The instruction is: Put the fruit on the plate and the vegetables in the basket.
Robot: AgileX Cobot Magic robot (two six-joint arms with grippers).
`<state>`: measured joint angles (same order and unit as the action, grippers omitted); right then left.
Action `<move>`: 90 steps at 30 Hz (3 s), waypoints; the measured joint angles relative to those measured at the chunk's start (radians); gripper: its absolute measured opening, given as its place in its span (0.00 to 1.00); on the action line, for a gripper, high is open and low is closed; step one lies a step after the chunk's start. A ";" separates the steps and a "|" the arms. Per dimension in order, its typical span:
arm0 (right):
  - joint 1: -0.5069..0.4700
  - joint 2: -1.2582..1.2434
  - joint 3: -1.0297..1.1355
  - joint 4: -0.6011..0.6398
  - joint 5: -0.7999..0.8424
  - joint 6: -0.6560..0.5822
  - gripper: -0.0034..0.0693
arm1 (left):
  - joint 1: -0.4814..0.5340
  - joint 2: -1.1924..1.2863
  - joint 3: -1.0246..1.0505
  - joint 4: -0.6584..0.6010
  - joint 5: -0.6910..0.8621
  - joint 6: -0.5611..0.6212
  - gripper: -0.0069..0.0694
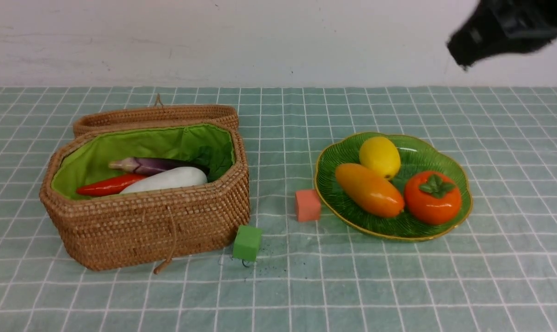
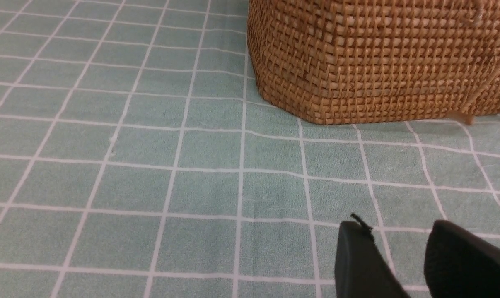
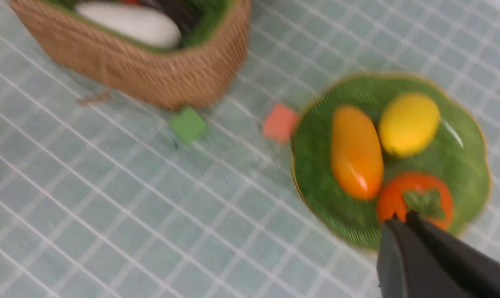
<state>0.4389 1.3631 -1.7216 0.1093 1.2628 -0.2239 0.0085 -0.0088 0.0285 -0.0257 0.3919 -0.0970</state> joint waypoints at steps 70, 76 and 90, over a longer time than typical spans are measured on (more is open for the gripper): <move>-0.517 -1.374 1.740 -0.012 -0.880 0.043 0.11 | 0.000 0.000 0.000 0.001 0.001 0.000 0.40; -0.517 -1.374 1.740 -0.012 -0.879 0.043 0.12 | 0.000 0.000 0.000 0.001 0.001 0.000 0.40; -0.517 -1.374 1.740 -0.012 -0.879 0.043 0.15 | 0.000 0.000 0.000 0.002 0.001 0.000 0.40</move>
<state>-0.0786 -0.0106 0.0182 0.0970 0.3839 -0.1807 0.0085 -0.0088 0.0285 -0.0235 0.3925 -0.0970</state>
